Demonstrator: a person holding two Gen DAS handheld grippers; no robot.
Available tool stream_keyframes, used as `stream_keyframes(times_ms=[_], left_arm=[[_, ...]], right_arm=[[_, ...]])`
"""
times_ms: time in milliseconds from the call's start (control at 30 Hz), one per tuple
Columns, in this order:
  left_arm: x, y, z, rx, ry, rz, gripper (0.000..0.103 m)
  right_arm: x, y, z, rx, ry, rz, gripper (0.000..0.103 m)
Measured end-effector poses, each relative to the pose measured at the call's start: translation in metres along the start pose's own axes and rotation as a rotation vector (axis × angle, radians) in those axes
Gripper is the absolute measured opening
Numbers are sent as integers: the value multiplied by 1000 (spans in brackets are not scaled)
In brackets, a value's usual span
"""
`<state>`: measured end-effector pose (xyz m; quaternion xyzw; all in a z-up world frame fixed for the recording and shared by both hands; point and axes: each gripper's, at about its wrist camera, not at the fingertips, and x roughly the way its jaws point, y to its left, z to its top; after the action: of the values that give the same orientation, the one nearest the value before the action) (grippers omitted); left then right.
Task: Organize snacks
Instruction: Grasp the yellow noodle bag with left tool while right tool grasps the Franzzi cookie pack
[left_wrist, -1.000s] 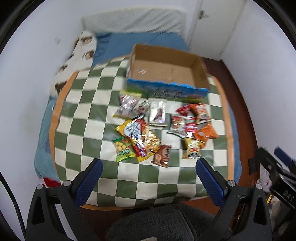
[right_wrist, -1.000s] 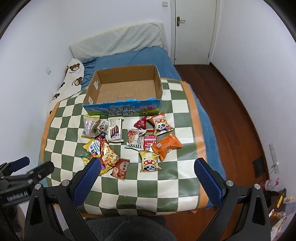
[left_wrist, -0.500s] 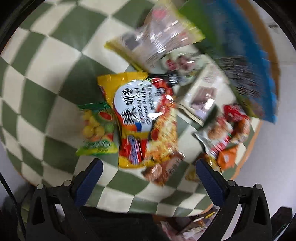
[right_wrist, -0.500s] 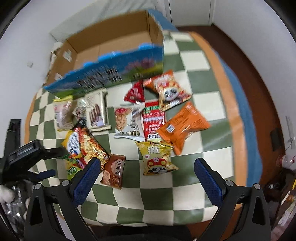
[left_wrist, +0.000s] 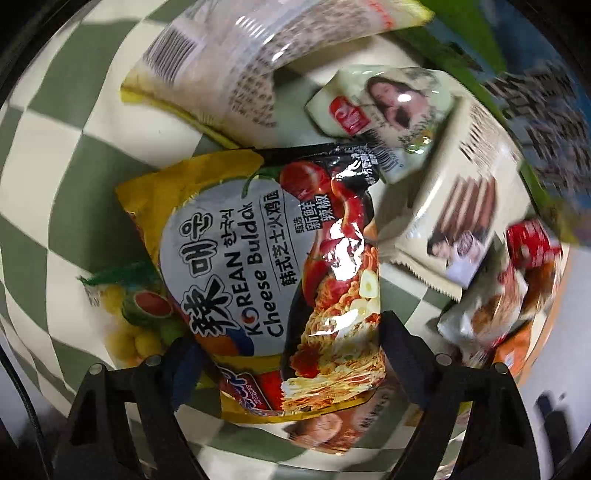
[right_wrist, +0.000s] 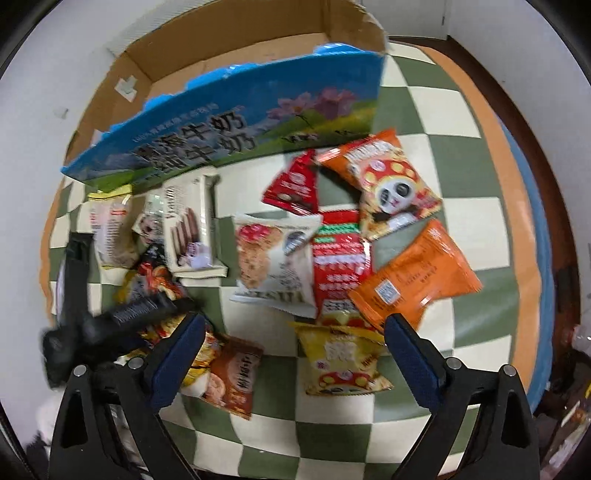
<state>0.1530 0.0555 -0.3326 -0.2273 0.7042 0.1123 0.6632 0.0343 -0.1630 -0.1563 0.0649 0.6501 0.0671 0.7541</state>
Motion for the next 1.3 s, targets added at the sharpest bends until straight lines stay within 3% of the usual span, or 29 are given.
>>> stream_keyframes(times_ms=[133, 267, 333, 400, 500, 633, 667, 733, 800, 1033, 1200, 1300], left_arm=[[-15, -6, -13, 147, -79, 141, 86], [-26, -3, -18, 265, -134, 241, 86], [-30, 4, -17, 299, -146, 255, 86], [-30, 13, -13, 291, -139, 223, 87], [-30, 32, -8, 221, -102, 108, 89], [-34, 68, 1, 80, -78, -65, 89], [-34, 74, 1, 52, -81, -96, 89], [-37, 83, -2, 22, -98, -144, 88], [-37, 87, -5, 54, -109, -147, 87], [-51, 62, -40, 376, -116, -44, 86], [-47, 73, -41, 429, -64, -14, 88], [-43, 70, -31, 438, -41, 22, 89]], right_arm=[[12, 19, 10, -31, 24, 69, 91], [31, 45, 21, -56, 22, 111, 86], [44, 60, 30, -55, 13, 117, 85], [59, 74, 40, -43, 3, 127, 84], [82, 93, 53, -26, -5, 105, 81], [112, 112, 62, -33, 32, 44, 68], [117, 116, 62, -48, 39, 14, 60], [119, 120, 58, -62, 35, -7, 60], [116, 120, 49, -73, 45, -37, 60], [115, 101, -10, -65, 244, -34, 59], [112, 89, -36, -49, 266, -23, 60], [114, 87, -40, -20, 278, -22, 66]])
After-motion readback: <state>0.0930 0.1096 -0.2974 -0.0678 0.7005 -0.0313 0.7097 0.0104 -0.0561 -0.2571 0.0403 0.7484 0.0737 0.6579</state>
